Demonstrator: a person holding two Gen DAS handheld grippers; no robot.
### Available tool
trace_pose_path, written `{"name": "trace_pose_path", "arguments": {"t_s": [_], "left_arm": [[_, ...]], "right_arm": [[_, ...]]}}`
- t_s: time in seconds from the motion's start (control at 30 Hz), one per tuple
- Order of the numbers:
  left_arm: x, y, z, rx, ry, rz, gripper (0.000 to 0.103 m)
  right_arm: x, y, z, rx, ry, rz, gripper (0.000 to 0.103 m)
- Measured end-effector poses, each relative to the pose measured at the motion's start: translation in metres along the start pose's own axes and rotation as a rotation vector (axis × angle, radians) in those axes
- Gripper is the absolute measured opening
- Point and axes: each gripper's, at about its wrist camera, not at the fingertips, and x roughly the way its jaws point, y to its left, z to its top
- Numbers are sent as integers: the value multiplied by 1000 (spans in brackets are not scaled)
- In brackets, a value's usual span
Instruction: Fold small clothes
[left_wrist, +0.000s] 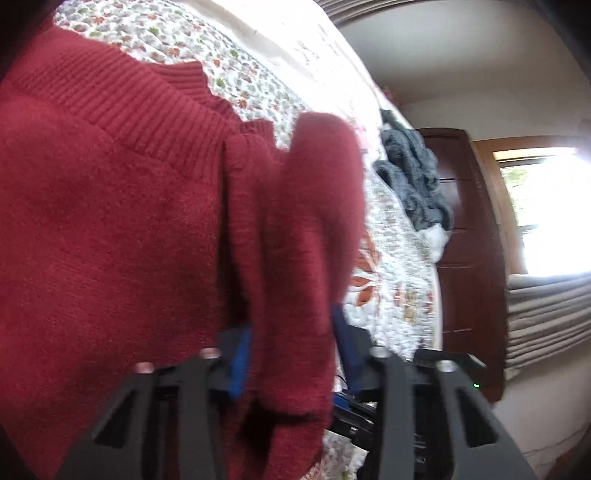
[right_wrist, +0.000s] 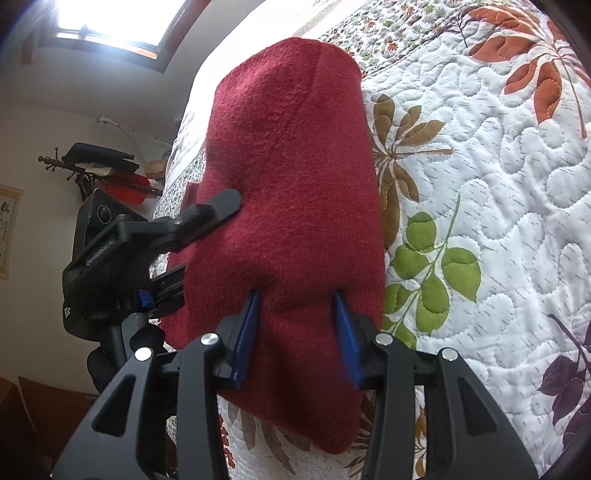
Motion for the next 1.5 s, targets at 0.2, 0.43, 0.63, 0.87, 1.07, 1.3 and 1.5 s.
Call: {"name": "trace_pose_path", "arguments": {"t_s": [0.2,0.43,0.63,0.87,1.07,1.3,1.5], "left_arm": [[-28,-15,-5,19,-107,-31,17],[-124,-2,8,37,-255,-25,17],[-189,39,17,12,-328,87,16],[-225,106,11,-50,-332,180,16],[-201,140,8,-95,-295,204,18],[-226,116,-13,-49,-304,264,53],[-237,94,-62,33,-270,308,63]], "right_arm": [[-25,9,-6,-9,-56,52,41],[-56,23,-15,-31,-106,116,42],[-41,40,-21,-73,-61,106,42],[-6,72,-30,-126,11,104,43],[25,92,-38,-142,72,89,46],[41,92,-48,-136,118,48,49],[50,80,-55,-110,146,5,50]]}}
